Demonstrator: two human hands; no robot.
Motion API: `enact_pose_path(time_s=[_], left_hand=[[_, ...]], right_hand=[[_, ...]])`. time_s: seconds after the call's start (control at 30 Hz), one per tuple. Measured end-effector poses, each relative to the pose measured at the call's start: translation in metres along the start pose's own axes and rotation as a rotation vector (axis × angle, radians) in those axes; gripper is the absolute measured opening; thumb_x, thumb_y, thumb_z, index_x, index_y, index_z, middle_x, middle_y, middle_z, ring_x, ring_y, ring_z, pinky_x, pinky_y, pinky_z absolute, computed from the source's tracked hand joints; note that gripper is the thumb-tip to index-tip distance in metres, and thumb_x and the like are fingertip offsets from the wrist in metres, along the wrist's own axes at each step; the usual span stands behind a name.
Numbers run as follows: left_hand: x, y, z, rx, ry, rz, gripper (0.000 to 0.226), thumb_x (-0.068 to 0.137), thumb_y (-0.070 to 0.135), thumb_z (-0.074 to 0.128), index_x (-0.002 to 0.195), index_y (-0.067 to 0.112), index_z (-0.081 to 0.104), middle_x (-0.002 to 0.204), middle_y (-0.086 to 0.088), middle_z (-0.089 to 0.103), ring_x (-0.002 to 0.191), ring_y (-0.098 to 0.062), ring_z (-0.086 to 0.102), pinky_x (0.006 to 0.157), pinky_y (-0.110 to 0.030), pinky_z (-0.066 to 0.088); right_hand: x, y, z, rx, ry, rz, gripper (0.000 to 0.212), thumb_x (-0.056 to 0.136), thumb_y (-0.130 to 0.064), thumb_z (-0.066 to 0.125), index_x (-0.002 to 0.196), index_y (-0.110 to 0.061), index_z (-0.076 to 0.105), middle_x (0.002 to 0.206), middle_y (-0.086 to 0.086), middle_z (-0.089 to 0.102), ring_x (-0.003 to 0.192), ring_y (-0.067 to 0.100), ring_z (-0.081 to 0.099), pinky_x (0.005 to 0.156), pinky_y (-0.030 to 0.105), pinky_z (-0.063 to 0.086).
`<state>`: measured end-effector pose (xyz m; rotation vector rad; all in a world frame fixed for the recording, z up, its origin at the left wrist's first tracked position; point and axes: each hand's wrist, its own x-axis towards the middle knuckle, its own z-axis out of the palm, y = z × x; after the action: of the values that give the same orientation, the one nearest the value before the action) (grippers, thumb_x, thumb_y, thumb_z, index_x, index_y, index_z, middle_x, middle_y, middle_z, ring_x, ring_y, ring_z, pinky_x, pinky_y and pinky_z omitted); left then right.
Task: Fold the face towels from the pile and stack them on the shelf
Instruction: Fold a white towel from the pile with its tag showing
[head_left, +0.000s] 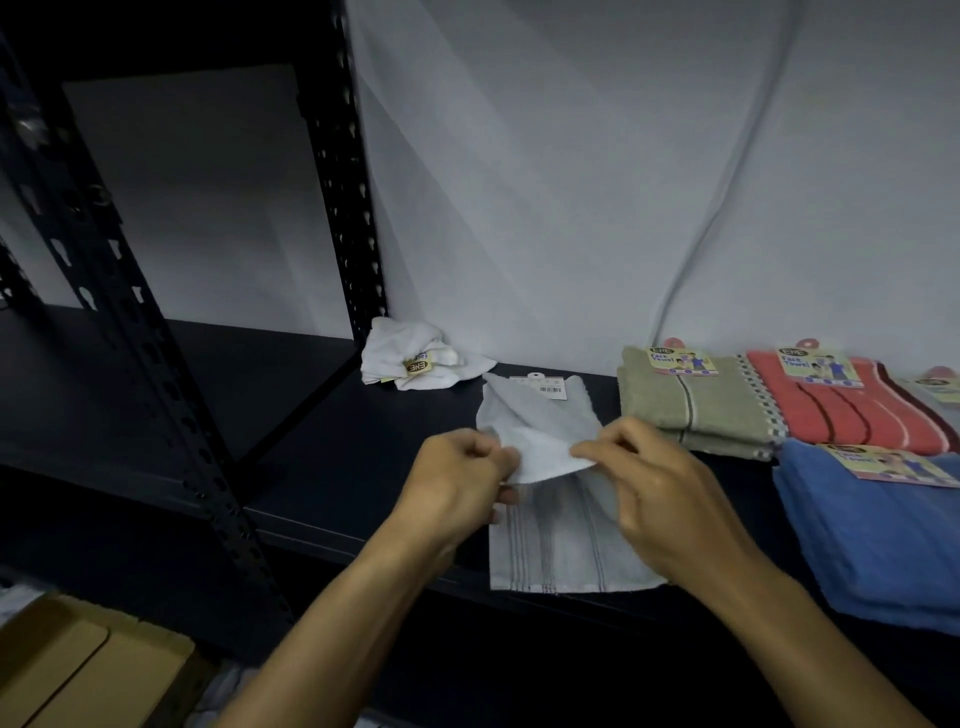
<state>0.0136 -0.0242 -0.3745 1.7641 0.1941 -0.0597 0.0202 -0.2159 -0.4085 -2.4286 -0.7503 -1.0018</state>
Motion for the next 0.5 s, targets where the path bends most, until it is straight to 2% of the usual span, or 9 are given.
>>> enact_pose_path(time_s=[0.07,0.13,0.23,0.33,0.43,0.5], left_hand=[[-0.005,0.001,0.009,-0.044,-0.059,0.047,0.016,0.095,0.015,0.063,0.094,0.000,0.066,0.073,-0.005,0.063,0.057,-0.009,0.063,0.051,-0.025,0.049],[-0.012,-0.008,0.015,-0.026,-0.129,0.053,0.013,0.096,0.015,0.063,0.091,0.002,0.066,0.066,-0.005,0.061,0.053,-0.011,0.059,0.050,-0.024,0.047],[-0.020,-0.030,0.016,0.084,-0.178,-0.026,0.018,0.094,0.020,0.066,0.087,0.003,0.065,0.058,-0.006,0.060,0.046,-0.012,0.052,0.049,-0.024,0.045],[-0.026,-0.046,0.010,0.255,-0.204,-0.073,0.027,0.092,0.036,0.067,0.087,0.010,0.067,0.059,-0.004,0.067,0.053,-0.013,0.058,0.053,-0.026,0.047],[-0.026,-0.049,0.003,0.452,-0.171,0.004,0.029,0.093,0.049,0.059,0.085,0.022,0.068,0.065,-0.001,0.071,0.057,-0.009,0.064,0.059,-0.026,0.052],[-0.021,-0.052,-0.001,0.570,-0.142,0.131,0.022,0.097,0.043,0.053,0.090,0.029,0.067,0.071,0.005,0.071,0.063,-0.006,0.066,0.067,-0.028,0.057]], right_hand=[[-0.013,0.003,-0.006,-0.089,0.000,-0.027,0.035,0.077,0.009,0.045,0.096,-0.003,0.071,0.085,0.008,0.056,0.072,0.025,0.055,0.059,0.033,0.048],[-0.030,0.004,-0.009,-0.162,-0.076,-0.074,0.035,0.075,0.008,0.043,0.093,-0.005,0.069,0.085,0.006,0.053,0.073,0.025,0.052,0.061,0.035,0.045],[-0.051,0.004,-0.013,-0.234,-0.251,-0.120,0.035,0.072,-0.003,0.042,0.089,-0.014,0.070,0.085,0.000,0.053,0.075,0.020,0.051,0.074,0.030,0.037],[-0.058,-0.003,-0.015,-0.223,-0.369,-0.112,0.028,0.074,-0.017,0.045,0.085,-0.019,0.071,0.089,-0.003,0.055,0.082,0.016,0.050,0.082,0.028,0.035],[-0.058,-0.010,-0.008,-0.181,-0.441,-0.076,0.037,0.075,-0.025,0.048,0.103,-0.020,0.071,0.111,0.001,0.061,0.104,0.017,0.054,0.097,0.034,0.035],[-0.058,-0.012,0.000,-0.148,-0.522,-0.012,0.051,0.075,-0.030,0.048,0.122,-0.023,0.064,0.130,0.001,0.057,0.121,0.016,0.051,0.106,0.038,0.028]])
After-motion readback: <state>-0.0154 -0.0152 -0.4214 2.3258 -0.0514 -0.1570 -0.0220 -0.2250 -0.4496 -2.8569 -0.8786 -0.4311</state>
